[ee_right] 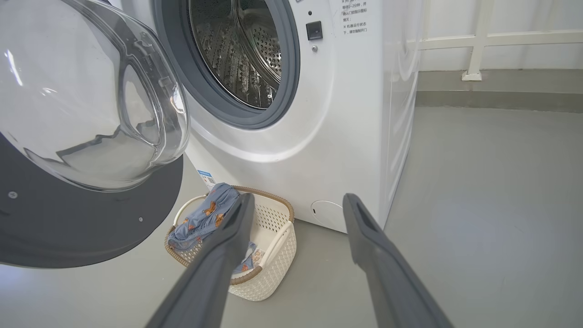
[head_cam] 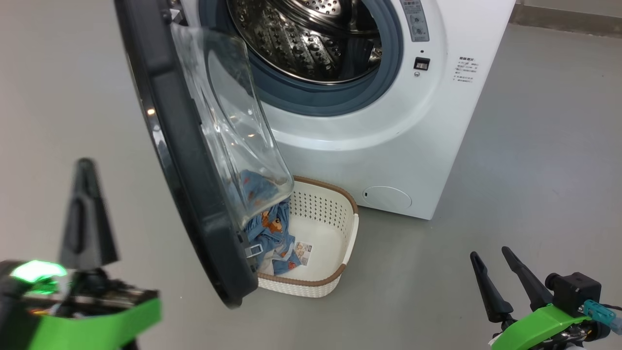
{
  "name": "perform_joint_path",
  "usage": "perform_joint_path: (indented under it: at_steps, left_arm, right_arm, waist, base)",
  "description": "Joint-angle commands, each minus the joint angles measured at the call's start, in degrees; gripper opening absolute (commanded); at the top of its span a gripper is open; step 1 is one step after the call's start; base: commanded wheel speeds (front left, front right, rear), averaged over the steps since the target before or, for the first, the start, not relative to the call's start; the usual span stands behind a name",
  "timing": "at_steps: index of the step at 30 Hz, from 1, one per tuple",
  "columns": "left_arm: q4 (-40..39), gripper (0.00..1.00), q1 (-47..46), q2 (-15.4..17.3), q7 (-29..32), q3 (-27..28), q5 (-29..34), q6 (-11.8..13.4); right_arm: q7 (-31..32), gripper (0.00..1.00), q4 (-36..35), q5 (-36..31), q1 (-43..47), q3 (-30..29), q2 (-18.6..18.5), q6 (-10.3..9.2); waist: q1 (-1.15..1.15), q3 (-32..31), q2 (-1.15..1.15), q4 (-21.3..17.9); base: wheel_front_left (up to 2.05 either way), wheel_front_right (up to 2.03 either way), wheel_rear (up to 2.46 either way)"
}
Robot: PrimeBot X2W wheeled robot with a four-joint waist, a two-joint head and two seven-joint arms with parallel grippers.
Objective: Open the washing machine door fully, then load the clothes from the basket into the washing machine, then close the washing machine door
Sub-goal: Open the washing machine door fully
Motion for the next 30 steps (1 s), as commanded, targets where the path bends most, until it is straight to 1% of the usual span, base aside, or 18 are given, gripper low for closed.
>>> perform_joint_path:
  at_steps: [1,4,7,10,12,13,19,20,24,30]
  left_arm:
    - [-4.27,0.0,-1.3,0.81,-0.28,-1.38,-0.32,-0.18]
    - [-7.52,0.0,0.25,0.79,-0.28,-8.56,-0.73,-0.18]
    - [-7.28,0.0,1.9,0.89,-0.28,-16.52,-0.87,-0.18]
    - [-3.91,0.0,3.41,0.85,-0.18,-22.24,-2.72,-0.18]
    - [-1.26,0.0,4.05,0.83,-0.19,-24.58,-4.75,-0.18]
    - [1.79,0.0,4.11,0.82,-0.2,-26.03,-5.39,-0.18]
    - [11.38,0.0,2.57,0.84,-0.23,-25.53,-6.67,-0.1]
    - [11.38,0.0,2.57,0.84,-0.23,-25.53,-6.67,-0.1]
    - [16.12,0.0,0.78,0.87,-0.26,-23.64,-7.0,-0.09]
    - [19.48,0.0,-0.6,0.86,-0.27,-21.12,-6.42,-0.11]
  right_arm:
    - [-0.69,1.0,-1.67,-0.77,-0.51,1.27,-0.63,0.09]
    - [-0.69,1.0,-2.1,-0.92,-0.58,1.27,-0.56,0.09]
    - [-0.69,1.0,-2.39,-1.08,-0.62,1.14,-0.55,0.09]
    - [-0.69,1.0,-2.51,-1.15,-0.73,1.04,-0.45,0.09]
    - [-0.69,1.0,-2.49,-1.1,-0.9,1.19,-0.4,0.09]
    - [-0.69,1.0,-2.45,-1.07,-1.07,1.2,-0.38,0.09]
    - [-0.69,1.0,-2.52,-1.16,-1.35,1.07,-0.29,0.09]
    - [-0.69,1.0,-2.52,-1.16,-1.35,1.07,-0.29,0.09]
    - [-0.69,1.0,-2.63,-1.17,-1.38,1.0,-0.22,0.09]
    - [-0.69,1.0,-2.97,-0.78,-1.22,1.13,-0.37,0.09]
  waist:
    - [0.0,-0.03,0.0,-0.11]
    - [0.0,-0.06,0.0,-0.32]
    - [0.0,-0.01,0.0,-0.4]
    - [0.0,0.06,0.0,-0.53]
    - [0.0,0.16,0.0,-0.7]
    - [0.0,0.27,0.0,-0.79]
    - [0.0,0.52,0.0,-0.92]
    - [0.0,0.52,0.0,-0.92]
    - [0.0,0.66,0.0,-0.91]
    - [0.0,0.58,0.0,-0.76]
  base:
    - [0.0,0.0,0.0]
    - [0.0,0.0,0.0]
    - [0.0,0.0,0.0]
    - [0.0,0.0,0.0]
    - [0.0,0.0,0.0]
    - [0.0,0.0,0.0]
    - [0.0,0.0,0.0]
    - [0.0,0.0,0.0]
    - [0.0,0.0,0.0]
    - [0.0,0.0,0.0]
